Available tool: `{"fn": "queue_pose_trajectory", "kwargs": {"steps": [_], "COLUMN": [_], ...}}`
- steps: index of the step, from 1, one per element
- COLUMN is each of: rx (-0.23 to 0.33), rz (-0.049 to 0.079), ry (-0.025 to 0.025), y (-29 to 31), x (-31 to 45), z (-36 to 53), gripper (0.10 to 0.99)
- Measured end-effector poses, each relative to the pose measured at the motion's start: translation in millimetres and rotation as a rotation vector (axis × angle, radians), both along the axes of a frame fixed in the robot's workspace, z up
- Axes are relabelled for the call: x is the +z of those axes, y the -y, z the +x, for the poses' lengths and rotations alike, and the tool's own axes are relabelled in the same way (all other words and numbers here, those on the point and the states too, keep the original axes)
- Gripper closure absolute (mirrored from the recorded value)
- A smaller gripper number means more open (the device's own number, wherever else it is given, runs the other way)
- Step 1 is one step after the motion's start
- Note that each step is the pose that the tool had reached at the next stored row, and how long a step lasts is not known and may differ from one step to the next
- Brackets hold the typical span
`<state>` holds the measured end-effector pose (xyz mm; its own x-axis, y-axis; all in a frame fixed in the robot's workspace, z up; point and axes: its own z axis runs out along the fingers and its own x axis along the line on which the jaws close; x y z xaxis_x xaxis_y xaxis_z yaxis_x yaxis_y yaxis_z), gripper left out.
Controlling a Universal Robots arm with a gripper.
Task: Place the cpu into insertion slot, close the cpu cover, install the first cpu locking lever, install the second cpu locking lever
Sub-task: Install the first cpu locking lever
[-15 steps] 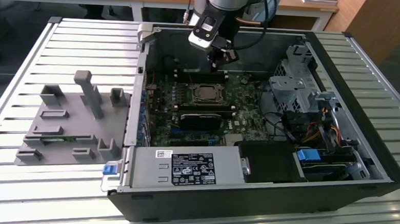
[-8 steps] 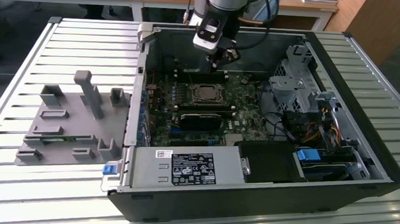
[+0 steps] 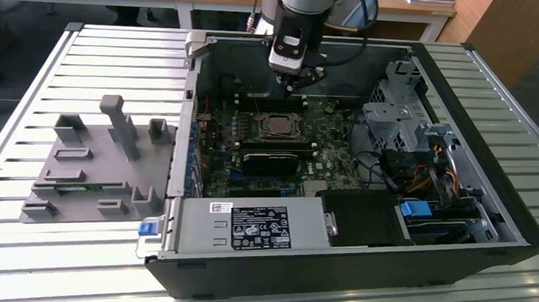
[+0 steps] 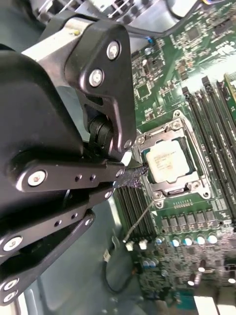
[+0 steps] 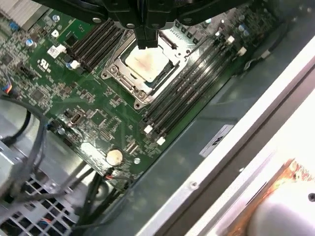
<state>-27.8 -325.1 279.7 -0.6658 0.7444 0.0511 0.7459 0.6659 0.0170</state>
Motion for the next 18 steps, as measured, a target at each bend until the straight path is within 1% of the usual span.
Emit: {"fn": "queue_pose_trajectory", "kwargs": {"steps": [18], "rx": [0.327], "rz": [0.0], "ry": [0.0008], "y": [0.0], "x": [-2.2], "z": [0.0], "gripper": [0.98]}}
